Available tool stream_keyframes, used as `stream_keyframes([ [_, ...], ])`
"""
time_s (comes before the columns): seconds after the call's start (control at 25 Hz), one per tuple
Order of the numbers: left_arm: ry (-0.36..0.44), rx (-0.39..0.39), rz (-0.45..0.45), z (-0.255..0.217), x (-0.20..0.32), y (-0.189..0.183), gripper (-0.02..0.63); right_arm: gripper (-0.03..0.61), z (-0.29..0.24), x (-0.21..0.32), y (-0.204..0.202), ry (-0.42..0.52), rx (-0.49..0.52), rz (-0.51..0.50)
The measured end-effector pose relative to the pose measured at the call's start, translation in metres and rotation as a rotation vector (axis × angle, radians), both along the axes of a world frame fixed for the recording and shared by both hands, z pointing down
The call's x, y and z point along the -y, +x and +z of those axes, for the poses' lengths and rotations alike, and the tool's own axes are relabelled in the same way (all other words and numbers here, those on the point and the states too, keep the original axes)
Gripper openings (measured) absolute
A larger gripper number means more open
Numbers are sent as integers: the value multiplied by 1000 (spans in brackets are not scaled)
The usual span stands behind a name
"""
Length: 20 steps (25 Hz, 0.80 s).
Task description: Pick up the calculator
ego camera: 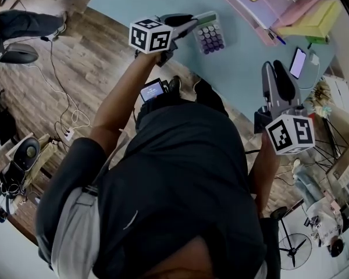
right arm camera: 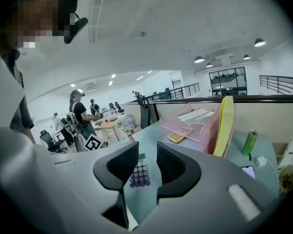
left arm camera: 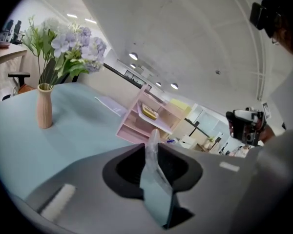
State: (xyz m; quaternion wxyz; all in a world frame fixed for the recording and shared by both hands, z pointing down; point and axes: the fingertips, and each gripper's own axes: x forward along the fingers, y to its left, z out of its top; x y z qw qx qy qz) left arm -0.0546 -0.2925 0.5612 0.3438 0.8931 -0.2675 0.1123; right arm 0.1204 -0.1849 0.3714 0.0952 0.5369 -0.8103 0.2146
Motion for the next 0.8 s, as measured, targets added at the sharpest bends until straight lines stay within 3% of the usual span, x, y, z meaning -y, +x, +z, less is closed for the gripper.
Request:
stream_keyframes([
  [0.8,183,-77,-31,-106,-17,-60,144,98,-49,-17,-36,152,-73,-32],
])
